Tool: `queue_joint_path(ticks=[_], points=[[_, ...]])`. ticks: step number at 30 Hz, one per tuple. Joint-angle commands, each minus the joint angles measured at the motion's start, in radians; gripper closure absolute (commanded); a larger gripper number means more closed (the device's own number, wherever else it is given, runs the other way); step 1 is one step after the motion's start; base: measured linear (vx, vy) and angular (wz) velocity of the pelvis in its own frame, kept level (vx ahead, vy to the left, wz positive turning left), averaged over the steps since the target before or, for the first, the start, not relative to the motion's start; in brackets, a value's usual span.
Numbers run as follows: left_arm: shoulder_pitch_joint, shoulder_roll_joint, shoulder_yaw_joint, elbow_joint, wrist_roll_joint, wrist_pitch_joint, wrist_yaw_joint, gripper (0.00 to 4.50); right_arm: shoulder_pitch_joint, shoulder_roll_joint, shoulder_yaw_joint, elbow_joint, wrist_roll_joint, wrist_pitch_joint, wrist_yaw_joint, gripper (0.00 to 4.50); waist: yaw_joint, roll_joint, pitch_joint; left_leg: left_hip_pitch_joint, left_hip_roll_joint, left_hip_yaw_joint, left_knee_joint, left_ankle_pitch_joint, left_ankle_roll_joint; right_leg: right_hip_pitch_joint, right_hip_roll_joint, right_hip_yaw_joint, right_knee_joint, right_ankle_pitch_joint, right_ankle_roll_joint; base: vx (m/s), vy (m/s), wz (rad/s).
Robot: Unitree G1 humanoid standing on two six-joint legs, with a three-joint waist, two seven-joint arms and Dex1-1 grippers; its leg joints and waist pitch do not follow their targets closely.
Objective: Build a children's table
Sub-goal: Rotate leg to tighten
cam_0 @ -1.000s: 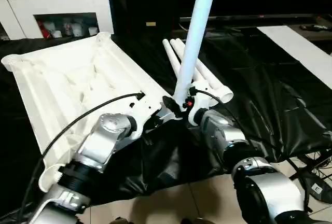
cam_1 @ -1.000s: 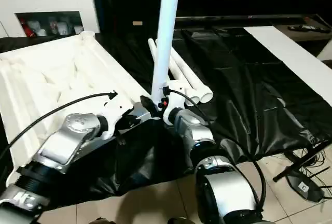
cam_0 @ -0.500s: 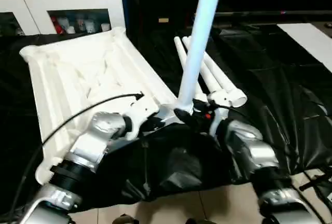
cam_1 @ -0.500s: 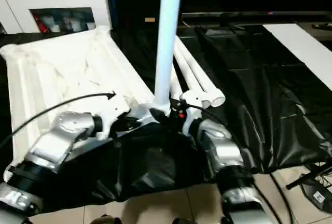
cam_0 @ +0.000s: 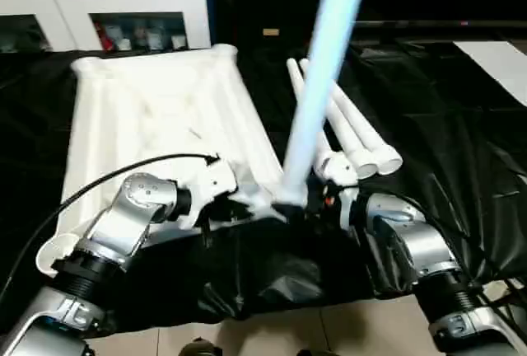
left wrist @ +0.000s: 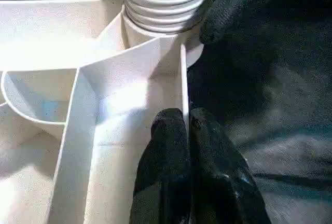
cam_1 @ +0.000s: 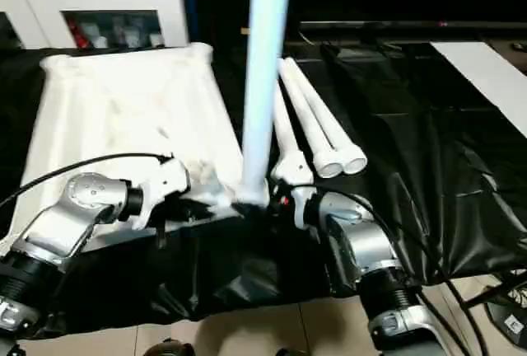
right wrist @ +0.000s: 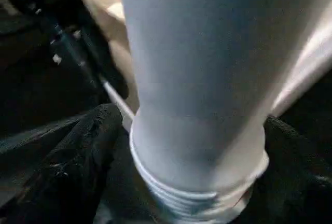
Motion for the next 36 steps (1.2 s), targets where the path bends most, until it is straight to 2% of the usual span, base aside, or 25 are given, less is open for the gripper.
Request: queue_joint_path(ticks=[1, 2, 4, 7, 8, 9, 13, 15, 17, 19, 21, 23, 25, 26, 27, 29, 30, 32, 34, 35, 36], points=[[-0.035, 0.000, -0.021, -0.017, -0.019, -0.029, -0.051, 4.50, -0.021, -0.014, 0.017, -0.007, -0.003, -0.010, 0.030, 0.54, -0.002, 0.007, -0.076, 0.022, 0.054, -0.014, -0.070, -0.275, 0.005, 0.047, -0.074, 0.055, -0.058, -0.287, -0.191, 0.000, 0.000, 0.00], [-0.034, 0.007, -0.024, -0.020, -0.023, -0.028, -0.073, 4.50, -0.030, -0.021, 0.025, 0.004, -0.003, -0.010, 0.057, 0.54, -0.001, 0.003, -0.076, 0.020, 0.055, -0.014, -0.069, -0.256, 0.010, 0.049, -0.075, 0.054, -0.056, -0.287, -0.190, 0.000, 0.000, 0.00], [-0.033, 0.012, -0.027, -0.021, -0.023, -0.029, -0.086, 4.50, -0.035, -0.027, 0.031, 0.010, -0.001, -0.011, 0.078, 0.54, -0.001, 0.003, -0.077, 0.018, 0.055, -0.014, -0.068, -0.241, 0.014, 0.049, -0.075, 0.054, -0.054, -0.279, -0.192, 0.000, 0.000, 0.00], [-0.033, 0.020, -0.029, -0.017, -0.019, -0.035, -0.107, 4.50, -0.039, -0.036, 0.038, 0.014, 0.005, -0.011, 0.099, 0.80, -0.001, 0.001, -0.077, 0.019, 0.055, -0.014, -0.066, -0.234, 0.017, 0.049, -0.075, 0.053, -0.053, -0.273, -0.194, 0.000, 0.000, 0.00], [-0.033, 0.025, -0.032, -0.016, -0.019, -0.035, -0.115, 4.50, -0.040, -0.037, 0.038, 0.015, 0.005, -0.011, 0.104, 0.91, -0.001, -0.002, -0.077, 0.018, 0.055, -0.013, -0.066, -0.230, 0.018, 0.049, -0.075, 0.053, -0.053, -0.272, -0.193, 0.000, 0.000, 0.00], [-0.033, 0.028, -0.034, -0.015, -0.020, -0.035, -0.121, 4.50, -0.041, -0.038, 0.038, 0.016, 0.005, -0.011, 0.108, 1.12, 0.001, 0.001, -0.078, 0.018, 0.055, -0.014, -0.066, -0.226, 0.019, 0.049, -0.075, 0.053, -0.052, -0.271, -0.194, 0.000, 0.000, 0.00], [-0.029, 0.036, -0.038, -0.010, -0.019, -0.044, -0.131, 4.50, -0.043, -0.046, 0.056, 0.030, -0.001, -0.014, 0.145, 1.31, 0.001, -0.001, -0.079, 0.018, 0.055, -0.013, -0.065, -0.218, 0.022, 0.049, -0.074, 0.052, -0.049, -0.252, -0.199, 0.000, 0.000, 0.00], [-0.029, 0.031, -0.034, -0.007, -0.016, -0.045, -0.129, 4.50, -0.043, -0.044, 0.062, 0.043, -0.005, -0.021, 0.152, 1.59, 0.002, -0.007, -0.079, 0.018, 0.055, -0.012, -0.064, -0.217, 0.021, 0.049, -0.074, 0.053, -0.049, -0.254, -0.201, 0.000, 0.000, 0.00], [-0.028, 0.028, -0.032, -0.006, -0.016, -0.045, -0.127, 4.50, -0.042, -0.042, 0.063, 0.048, -0.004, -0.020, 0.156, 1.62, 0.003, -0.005, -0.079, 0.019, 0.056, -0.013, -0.064, -0.220, 0.019, 0.049, -0.075, 0.053, -0.049, -0.262, -0.200, 0.000, 0.000, 0.00], [-0.028, 0.021, -0.027, -0.004, -0.016, -0.044, -0.116, 4.50, -0.042, -0.037, 0.063, 0.054, -0.005, -0.021, 0.153, 1.68, 0.003, -0.007, -0.079, 0.020, 0.056, -0.012, -0.064, -0.223, 0.017, 0.049, -0.075, 0.053, -0.049, -0.265, -0.197, 0.000, 0.000, 0.00], [-0.039, -0.030, 0.003, 0.017, -0.007, -0.022, -0.009, 4.50, -0.051, 0.012, 0.031, 0.113, -0.003, -0.010, 0.067, 1.69, 0.001, -0.010, -0.076, 0.019, 0.054, -0.012, -0.064, -0.239, 0.014, 0.047, -0.076, 0.053, -0.054, -0.290, -0.195, 0.000, 0.000, 0.00], [-0.049, -0.071, 0.022, 0.028, 0.004, 0.011, 0.078, 4.50, -0.070, 0.060, 0.000, 0.178, -0.012, -0.016, -0.054, 1.70, -0.002, -0.008, -0.074, 0.023, 0.054, -0.014, -0.065, -0.269, -0.004, 0.043, -0.080, 0.053, -0.059, -0.347, -0.187, 0.000, 0.000, 0.00], [-0.054, -0.096, 0.031, 0.035, 0.014, 0.025, 0.132, 4.50, -0.083, 0.089, -0.018, 0.218, -0.017, -0.018, -0.121, 1.71, -0.013, -0.008, -0.072, 0.023, 0.053, -0.020, -0.067, -0.314, -0.029, 0.042, -0.080, 0.050, -0.067, -0.423, -0.162, 0.000, 0.000, 0.00], [-0.058, -0.119, 0.038, 0.041, 0.025, 0.044, 0.182, 4.50, -0.094, 0.117, -0.029, 0.248, -0.019, -0.027, -0.172, 1.71, -0.013, -0.009, -0.074, 0.024, 0.053, -0.022, -0.066, -0.321, -0.034, 0.043, -0.082, 0.049, -0.067, -0.430, -0.158, 0.000, 0.000, 0.00], [-0.061, -0.144, 0.041, 0.044, 0.040, 0.063, 0.235, 4.50, -0.110, 0.149, -0.042, 0.287, -0.024, -0.038, -0.244, 1.71, -0.022, -0.008, -0.072, 0.021, 0.052, -0.024, -0.067, -0.334, -0.038, 0.043, -0.082, 0.048, -0.070, -0.454, -0.146, 0.000, 0.000, 0.00], [-0.062, -0.174, 0.043, 0.039, 0.058, 0.089, 0.290, 4.50, -0.134, 0.197, -0.057, 0.332, -0.021, -0.041, -0.314, 1.71, -0.029, -0.008, -0.072, 0.021, 0.050, -0.025, -0.066, -0.347, -0.037, 0.042, -0.081, 0.046, -0.075, -0.474, -0.138, 0.000, 0.000, 0.00], [-0.062, -0.200, 0.046, 0.029, 0.066, 0.117, 0.330, 4.50, -0.157, 0.236, -0.065, 0.375, -0.031, -0.044, -0.401, 1.71, -0.035, -0.007, -0.070, 0.023, 0.050, -0.025, -0.065, -0.359, -0.038, 0.037, -0.081, 0.046, -0.077, -0.492, -0.134, 0.000, 0.000, 0.00], [-0.061, -0.223, 0.047, 0.020, 0.071, 0.136, 0.360, 4.50, -0.175, 0.269, -0.069, 0.408, -0.039, -0.046, -0.445, 1.71, -0.044, -0.008, -0.070, 0.020, 0.047, -0.029, -0.064, -0.369, -0.036, 0.040, -0.082, 0.040, -0.082, -0.528, -0.125, 0.000, 0.000, 0.00], [-0.058, -0.242, 0.040, 0.007, 0.080, 0.156, 0.386, 4.50, -0.180, 0.298, -0.063, 0.426, -0.047, -0.055, -0.438, 1.01, -0.046, -0.006, -0.069, 0.025, 0.047, -0.030, -0.062, -0.389, -0.028, 0.035, -0.081, 0.038, -0.090, -0.552, -0.109, 0.000, 0.000, 0.00], [-0.057, -0.246, 0.036, 0.003, 0.083, 0.160, 0.392, 4.50, -0.181, 0.306, -0.061, 0.431, -0.050, -0.060, -0.432, 1.01, -0.047, -0.006, -0.069, 0.027, 0.048, -0.029, -0.062, -0.400, -0.024, 0.032, -0.079, 0.038, -0.090, -0.545, -0.109, 0.000, 0.000, 0.00], [-0.050, -0.251, 0.029, -0.016, 0.081, 0.168, 0.388, 4.50, -0.182, 0.311, -0.058, 0.439, -0.054, -0.069, -0.414, 0.99, -0.046, -0.013, -0.070, 0.023, 0.049, -0.030, -0.063, -0.395, -0.020, 0.035, -0.081, 0.038, -0.086, -0.537, -0.112, 0.000, 0.000, 0.00]])
